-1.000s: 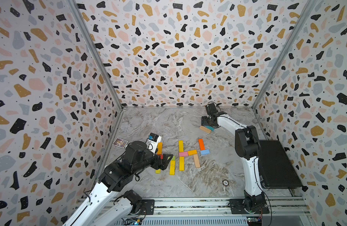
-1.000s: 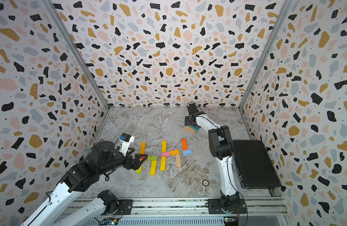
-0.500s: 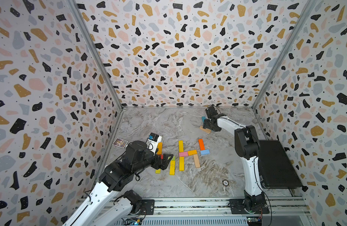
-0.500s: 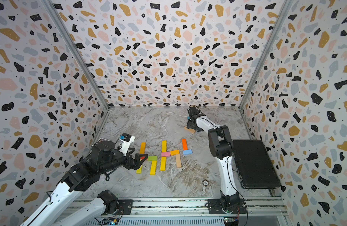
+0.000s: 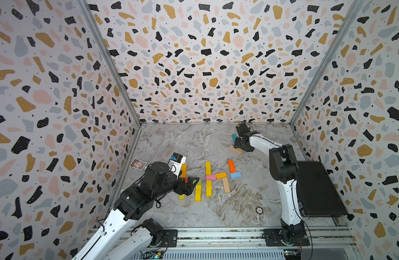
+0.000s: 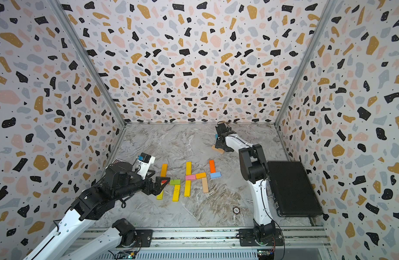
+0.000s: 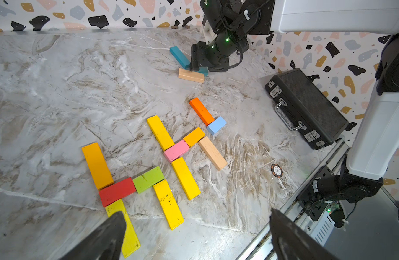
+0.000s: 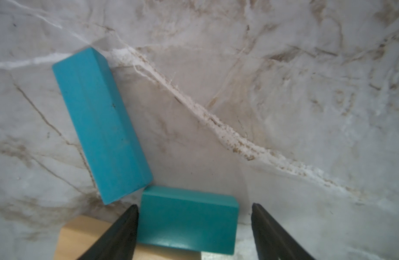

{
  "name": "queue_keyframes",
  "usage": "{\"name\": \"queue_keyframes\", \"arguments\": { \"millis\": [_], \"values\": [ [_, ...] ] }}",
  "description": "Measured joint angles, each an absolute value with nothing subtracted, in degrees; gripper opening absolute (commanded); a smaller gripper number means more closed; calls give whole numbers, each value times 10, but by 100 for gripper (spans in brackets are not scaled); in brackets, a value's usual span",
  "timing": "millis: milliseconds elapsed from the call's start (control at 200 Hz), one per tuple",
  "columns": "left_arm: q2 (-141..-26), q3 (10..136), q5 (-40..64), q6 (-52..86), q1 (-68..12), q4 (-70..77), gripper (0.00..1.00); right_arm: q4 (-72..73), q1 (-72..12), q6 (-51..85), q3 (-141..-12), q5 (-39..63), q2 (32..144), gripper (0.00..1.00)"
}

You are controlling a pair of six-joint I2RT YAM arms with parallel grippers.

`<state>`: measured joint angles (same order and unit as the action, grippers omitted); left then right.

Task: Assemble the letter h with building blocks
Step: Pick up the building block from the center of the board, then assemble the building block at the center of the board.

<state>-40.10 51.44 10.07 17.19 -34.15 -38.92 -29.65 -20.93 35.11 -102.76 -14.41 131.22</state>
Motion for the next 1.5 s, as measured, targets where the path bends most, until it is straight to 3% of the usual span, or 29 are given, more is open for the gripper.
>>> {"name": "queue_keyframes", "arguments": {
  "millis": [571,1181,1502],
  "values": [
    [-409,514,102,172,-340,-389,99,-218,-189,295,-973,-134,1294,57],
    [-404,512,123,174,-336,-384,99,-98,-191,195,-618,-50,933,56],
    [-404,512,143,178,-335,-376,99,-151,-229,156,-516,-17,891,56]
  ]
}}
